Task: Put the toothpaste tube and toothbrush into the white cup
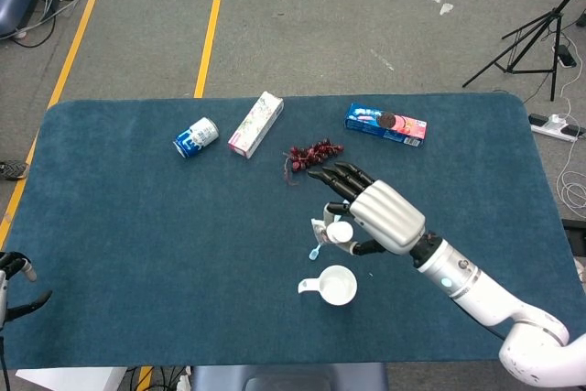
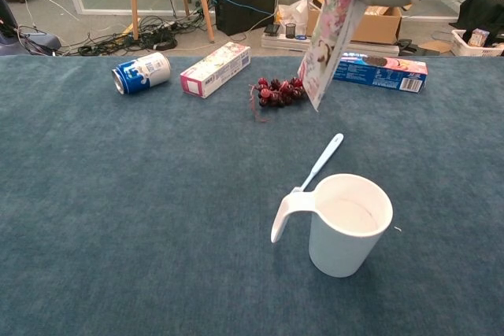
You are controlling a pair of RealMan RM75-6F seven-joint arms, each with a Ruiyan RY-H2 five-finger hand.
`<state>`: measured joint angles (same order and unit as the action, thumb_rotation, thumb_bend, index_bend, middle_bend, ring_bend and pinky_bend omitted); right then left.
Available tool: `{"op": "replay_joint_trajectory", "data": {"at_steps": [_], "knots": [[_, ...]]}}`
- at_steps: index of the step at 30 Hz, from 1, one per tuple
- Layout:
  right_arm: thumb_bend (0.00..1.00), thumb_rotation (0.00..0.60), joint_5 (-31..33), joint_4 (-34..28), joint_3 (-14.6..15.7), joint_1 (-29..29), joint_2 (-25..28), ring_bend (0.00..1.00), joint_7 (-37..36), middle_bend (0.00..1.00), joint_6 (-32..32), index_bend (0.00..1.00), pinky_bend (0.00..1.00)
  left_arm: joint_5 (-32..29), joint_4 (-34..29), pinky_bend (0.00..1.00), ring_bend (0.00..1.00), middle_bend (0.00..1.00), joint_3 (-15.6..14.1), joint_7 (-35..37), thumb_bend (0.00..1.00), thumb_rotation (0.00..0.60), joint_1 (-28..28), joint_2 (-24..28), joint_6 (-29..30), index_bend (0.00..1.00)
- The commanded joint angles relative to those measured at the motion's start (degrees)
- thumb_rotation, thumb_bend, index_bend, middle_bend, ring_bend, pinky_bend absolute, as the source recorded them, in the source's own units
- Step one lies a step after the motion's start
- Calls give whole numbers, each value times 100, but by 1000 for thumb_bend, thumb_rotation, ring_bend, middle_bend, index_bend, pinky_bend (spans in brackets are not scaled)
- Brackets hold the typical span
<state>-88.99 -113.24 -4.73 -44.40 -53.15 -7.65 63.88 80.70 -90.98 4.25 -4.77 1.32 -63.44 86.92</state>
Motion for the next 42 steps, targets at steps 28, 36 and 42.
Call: {"op": "replay_joint_trajectory", "data": {"at_steps": [28,36,42], "knots": [[269,600,-495,-330,361,328,551,0,-953,75,-1009,614,75,29,-16,323,312,422,-15,-9,98,600,6,-3,32,588],[269,600,-482,-254,361,325,459,0,-943,75,-1181,614,75,44,-30,324,312,422,-19,-8,98,600,-2,4,57,588],[269,600,-404,-157,350,314,370,0,-923,75,-1316,614,75,48,-35,324,312,422,-21,-13,98,600,-2,6,62,588]]}}
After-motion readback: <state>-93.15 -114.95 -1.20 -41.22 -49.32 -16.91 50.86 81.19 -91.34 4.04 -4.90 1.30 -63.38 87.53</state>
